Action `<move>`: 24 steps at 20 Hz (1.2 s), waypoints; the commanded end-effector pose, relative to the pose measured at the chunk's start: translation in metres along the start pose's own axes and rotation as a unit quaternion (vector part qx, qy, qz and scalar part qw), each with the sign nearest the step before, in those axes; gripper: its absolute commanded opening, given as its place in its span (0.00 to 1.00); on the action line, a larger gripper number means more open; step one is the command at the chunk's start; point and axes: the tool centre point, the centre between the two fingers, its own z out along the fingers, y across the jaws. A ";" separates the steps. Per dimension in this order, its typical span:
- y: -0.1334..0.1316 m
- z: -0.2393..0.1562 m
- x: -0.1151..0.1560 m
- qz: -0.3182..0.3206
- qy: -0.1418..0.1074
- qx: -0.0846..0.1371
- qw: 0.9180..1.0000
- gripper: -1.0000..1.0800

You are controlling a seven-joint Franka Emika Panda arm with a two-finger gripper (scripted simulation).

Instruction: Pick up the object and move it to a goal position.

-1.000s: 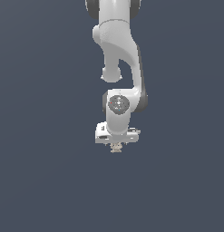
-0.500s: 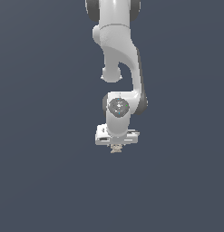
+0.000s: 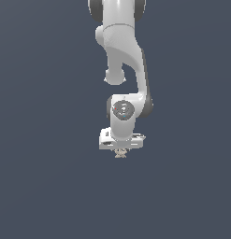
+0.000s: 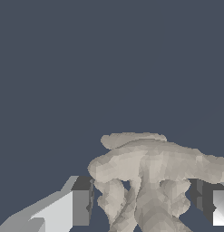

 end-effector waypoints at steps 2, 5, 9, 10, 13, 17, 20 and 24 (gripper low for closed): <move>-0.012 -0.013 0.011 -0.007 0.014 0.002 1.000 0.00; -0.032 -0.035 0.028 -0.018 0.037 0.004 0.999 0.00; -0.071 -0.081 0.058 -0.041 0.082 0.008 0.996 0.00; -0.084 -0.096 0.066 -0.048 0.096 0.010 0.994 0.00; -0.123 -0.144 0.087 -0.069 0.140 0.014 0.988 0.00; -0.166 -0.198 0.103 -0.092 0.187 0.017 0.978 0.00; -0.188 -0.227 0.109 -0.105 0.212 0.019 0.971 0.00; -0.205 -0.249 0.112 -0.114 0.230 0.019 0.966 0.00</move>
